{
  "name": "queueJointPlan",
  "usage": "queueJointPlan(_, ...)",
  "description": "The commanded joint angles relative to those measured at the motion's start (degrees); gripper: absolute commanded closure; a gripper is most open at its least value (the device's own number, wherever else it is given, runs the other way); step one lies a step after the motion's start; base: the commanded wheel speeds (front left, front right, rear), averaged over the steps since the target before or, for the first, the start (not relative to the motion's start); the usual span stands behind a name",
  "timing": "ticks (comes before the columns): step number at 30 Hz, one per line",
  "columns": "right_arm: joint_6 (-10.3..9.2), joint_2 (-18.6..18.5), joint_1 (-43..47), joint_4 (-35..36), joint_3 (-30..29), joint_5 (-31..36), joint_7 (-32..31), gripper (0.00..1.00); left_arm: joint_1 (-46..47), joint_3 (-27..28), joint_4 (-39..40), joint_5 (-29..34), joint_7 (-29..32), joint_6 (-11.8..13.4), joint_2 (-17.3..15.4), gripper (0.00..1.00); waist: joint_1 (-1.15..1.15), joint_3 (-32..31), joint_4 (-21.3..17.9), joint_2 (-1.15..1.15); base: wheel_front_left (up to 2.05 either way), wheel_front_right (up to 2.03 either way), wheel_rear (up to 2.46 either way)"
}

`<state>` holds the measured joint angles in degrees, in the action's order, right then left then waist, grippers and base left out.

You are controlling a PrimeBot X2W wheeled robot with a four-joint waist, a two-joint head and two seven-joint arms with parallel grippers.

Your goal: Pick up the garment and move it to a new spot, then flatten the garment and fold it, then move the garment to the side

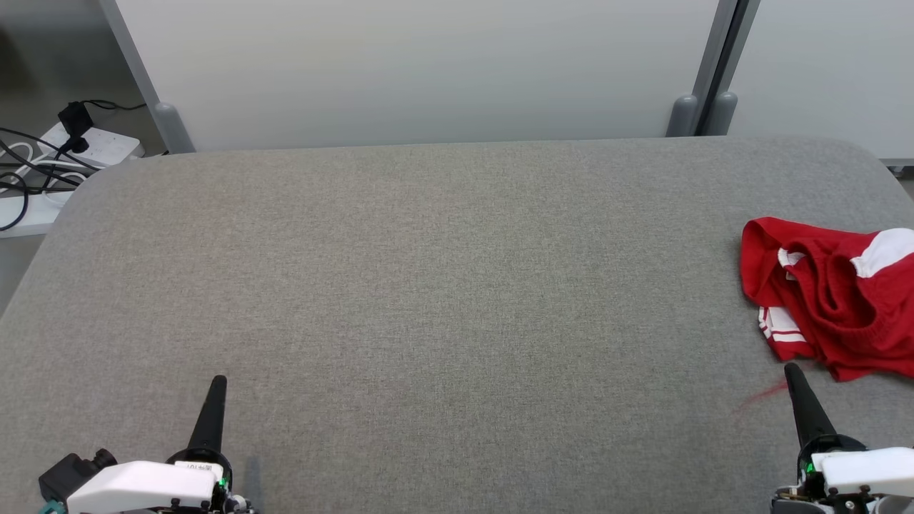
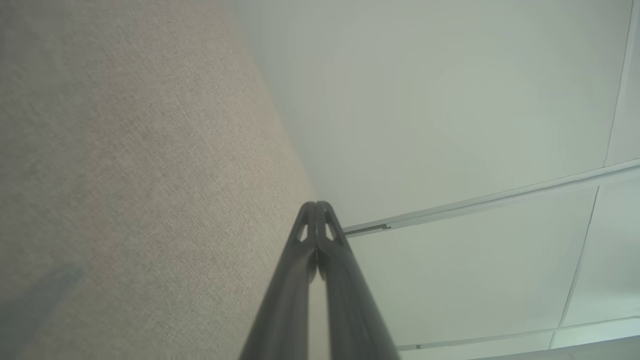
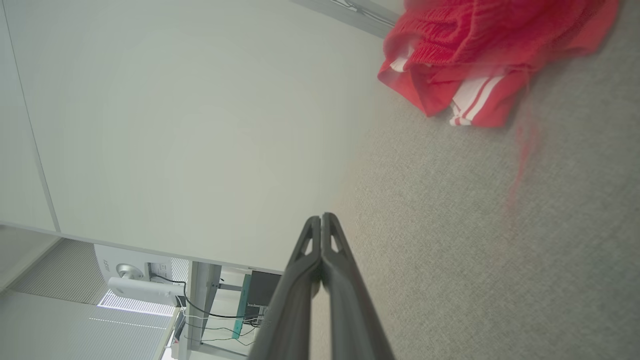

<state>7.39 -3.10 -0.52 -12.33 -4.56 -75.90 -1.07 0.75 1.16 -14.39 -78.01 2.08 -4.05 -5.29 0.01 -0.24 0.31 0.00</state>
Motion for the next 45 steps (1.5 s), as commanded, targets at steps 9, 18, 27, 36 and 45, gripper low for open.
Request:
queueJointPlan(9,0.09,-1.13,-3.77,0.07,0.58,-7.38,-1.73,1.0,4.25,3.23,0.87,-5.76,1.89,-1.65,0.59,1.0,-0.01,0.16,-0.12,0.0,0.0,0.0,0.0)
queueJointPlan(18,0.1,-1.16,-4.77,-0.89,0.23,-13.47,-2.97,1.0,4.95,4.51,0.55,-10.6,3.38,-2.69,1.65,1.0,-0.01,0.31,-0.23,0.0,0.0,0.0,0.0)
queueJointPlan(27,0.1,-1.13,-5.5,-1.58,-0.09,-17.82,-3.91,1.0,5.45,5.43,0.32,-14.1,4.46,-3.44,2.41,1.0,-0.01,0.42,-0.31,0.0,0.0,0.0,0.0)
queueJointPlan(36,0.1,-1.0,-5.51,-1.6,-0.26,-17.67,-4.06,1.0,5.45,5.43,0.32,-14.1,4.46,-3.44,2.41,1.0,-0.01,0.42,-0.31,0.0,0.0,0.0,0.0)
queueJointPlan(45,0.1,-0.87,-5.53,-1.61,-0.45,-17.52,-4.21,1.0,5.45,5.42,0.32,-14.1,4.46,-3.44,2.41,1.0,-0.01,0.42,-0.31,0.0,0.0,0.0,0.0)
